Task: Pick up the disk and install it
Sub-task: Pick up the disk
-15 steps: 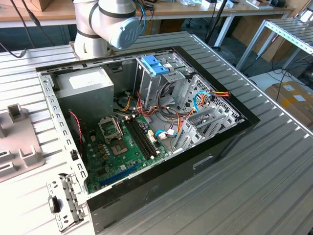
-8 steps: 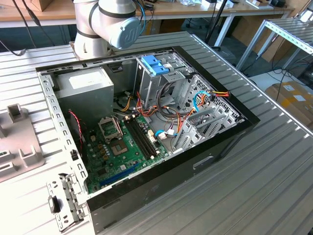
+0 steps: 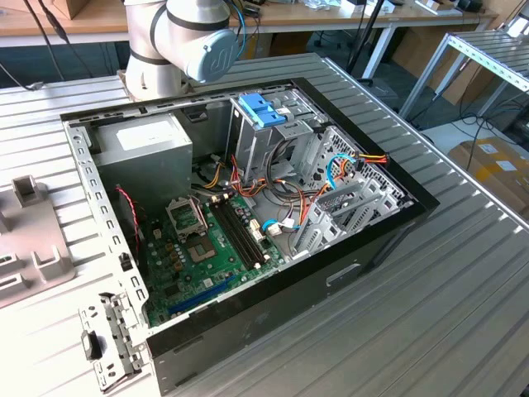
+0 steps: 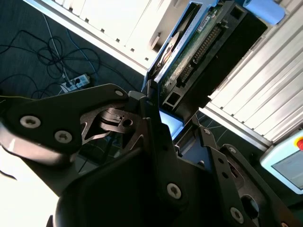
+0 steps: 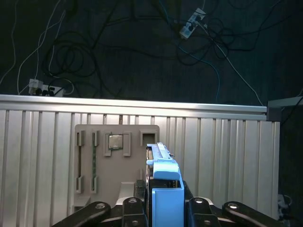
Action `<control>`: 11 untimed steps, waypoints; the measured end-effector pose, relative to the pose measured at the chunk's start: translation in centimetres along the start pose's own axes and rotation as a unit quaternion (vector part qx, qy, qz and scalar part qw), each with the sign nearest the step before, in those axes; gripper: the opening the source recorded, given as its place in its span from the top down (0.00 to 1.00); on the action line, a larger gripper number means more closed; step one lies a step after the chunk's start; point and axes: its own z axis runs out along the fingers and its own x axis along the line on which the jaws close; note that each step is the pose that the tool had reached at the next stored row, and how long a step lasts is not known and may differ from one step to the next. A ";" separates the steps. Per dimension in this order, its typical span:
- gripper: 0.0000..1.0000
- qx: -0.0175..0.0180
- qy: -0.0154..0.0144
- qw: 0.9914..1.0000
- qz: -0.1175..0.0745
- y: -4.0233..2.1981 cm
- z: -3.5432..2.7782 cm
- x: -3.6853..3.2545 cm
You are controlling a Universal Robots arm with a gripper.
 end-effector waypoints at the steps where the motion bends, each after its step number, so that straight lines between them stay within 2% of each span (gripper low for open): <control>1: 0.63 0.000 0.000 1.000 0.000 0.00 -0.14 0.00; 11: 0.63 0.000 0.000 1.000 0.000 0.05 -1.42 -0.05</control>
